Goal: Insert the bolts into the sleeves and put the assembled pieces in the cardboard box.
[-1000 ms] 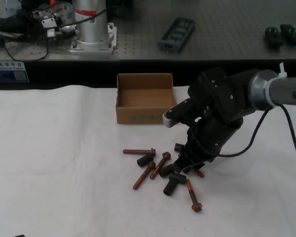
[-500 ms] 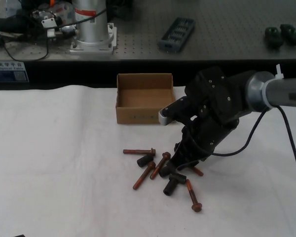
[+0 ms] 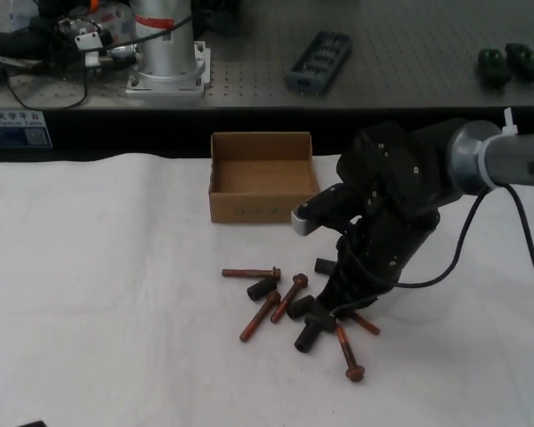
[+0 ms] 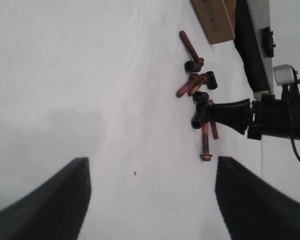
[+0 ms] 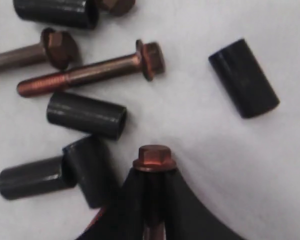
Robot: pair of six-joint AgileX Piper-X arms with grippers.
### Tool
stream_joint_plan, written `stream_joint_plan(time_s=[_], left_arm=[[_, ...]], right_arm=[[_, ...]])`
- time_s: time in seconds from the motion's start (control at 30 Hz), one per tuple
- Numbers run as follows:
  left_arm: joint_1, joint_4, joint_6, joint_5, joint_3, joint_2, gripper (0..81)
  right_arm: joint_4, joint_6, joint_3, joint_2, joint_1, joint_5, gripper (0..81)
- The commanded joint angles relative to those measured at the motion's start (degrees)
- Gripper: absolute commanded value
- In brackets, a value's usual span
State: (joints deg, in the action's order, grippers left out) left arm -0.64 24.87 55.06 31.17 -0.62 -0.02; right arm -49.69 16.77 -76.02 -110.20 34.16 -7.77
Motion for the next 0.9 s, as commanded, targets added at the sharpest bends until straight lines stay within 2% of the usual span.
stream_joint_plan(time_s=[0.0,0.1,0.23,0.33,0.5,0.73,0.8,0.87], left_arm=[[-0.2,-7.2,-0.2,1.3,0.6,0.0,51.6],[-0.2,-13.2,-0.2,1.3,0.6,0.0,51.6],[-0.2,-13.4,-0.2,2.3,0.6,0.0,51.1],[0.0,-13.4,-1.1,4.2,0.6,0.0,46.2],[2.8,-13.4,-9.1,5.5,1.7,0.0,36.9],[7.9,-13.4,-17.0,1.3,6.0,1.2,36.6],[9.1,-13.4,-24.2,1.2,7.8,4.6,33.7],[10.3,-13.4,-28.9,1.4,9.6,8.6,27.2]], right_arm=[[-0.6,1.2,-0.4,1.1,0.1,-0.5,2.9],[-2.4,1.4,-0.1,5.1,0.1,-0.5,2.9],[-6.4,1.4,-0.1,10.7,0.1,-0.5,2.9],[-9.3,1.4,0.3,13.9,0.1,-0.5,2.9],[-9.5,0.6,5.6,20.2,0.0,-0.5,2.9],[-9.6,-3.0,16.9,30.9,0.0,-1.4,2.9],[-9.6,-3.1,19.6,34.6,0.0,-2.0,2.9],[-9.6,-3.5,22.3,38.3,0.0,-2.1,2.9]])
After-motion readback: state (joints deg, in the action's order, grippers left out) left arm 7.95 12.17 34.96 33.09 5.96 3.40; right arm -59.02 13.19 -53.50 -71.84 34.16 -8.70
